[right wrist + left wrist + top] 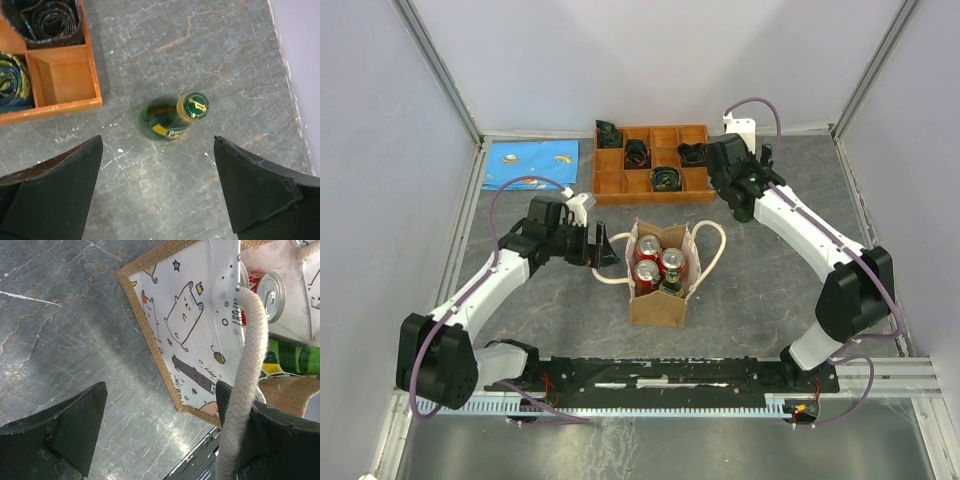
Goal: Place the beverage into the canvas bag
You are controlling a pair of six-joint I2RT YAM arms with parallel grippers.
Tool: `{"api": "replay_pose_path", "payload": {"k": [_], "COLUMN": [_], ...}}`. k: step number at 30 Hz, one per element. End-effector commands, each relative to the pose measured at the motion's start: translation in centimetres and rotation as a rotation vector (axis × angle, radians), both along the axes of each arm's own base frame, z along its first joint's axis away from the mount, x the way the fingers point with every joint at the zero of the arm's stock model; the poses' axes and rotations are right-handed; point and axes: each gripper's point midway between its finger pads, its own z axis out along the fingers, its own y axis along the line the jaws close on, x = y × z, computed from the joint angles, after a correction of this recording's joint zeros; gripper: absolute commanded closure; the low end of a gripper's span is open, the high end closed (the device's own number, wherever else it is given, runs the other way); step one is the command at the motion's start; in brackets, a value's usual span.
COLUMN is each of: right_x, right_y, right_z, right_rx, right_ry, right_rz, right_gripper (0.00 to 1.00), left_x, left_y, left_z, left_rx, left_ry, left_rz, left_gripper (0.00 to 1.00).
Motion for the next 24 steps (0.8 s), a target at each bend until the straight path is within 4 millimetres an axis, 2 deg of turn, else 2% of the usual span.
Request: {"api": "replay_pose_path", "payload": {"k": [1, 4, 8, 21, 24], "right_x": [3.1, 3.3, 3.4, 4.2, 4.2], "right_y": [-1.3, -2.5, -3.6, -5.4, -5.9], "right_z": [2.0, 0.5, -0.5, -5.3, -5.9], "right_rx": [0.066, 0.059, 0.07, 0.098, 0.106], "right_ry": [-0.182, -0.166, -0.166, -0.119, -0.126], "right_rz": [-0.097, -0.149, -0.187, -0.252, -0.269], "right_gripper": [0.01, 0.01, 0.01, 0.01, 0.02], "left_x": [1.0, 1.1, 1.2, 1.3, 1.3], "left_y": [-0.6, -0.6, -0.7, -0.6, -0.6], "left_z": [0.7, 0.5, 0.3, 0.0, 0.0], "left_rx": [-0.021, -0.015, -0.013, -0.003, -0.001], "left_ry": [-0.041, -0.039, -0.033, -0.029, -0.029], "left_rz": [-0.015, -0.021, -0.026, -0.025, -0.024], "left_gripper": [0.05, 0.05, 0.05, 0.05, 0.05]}}
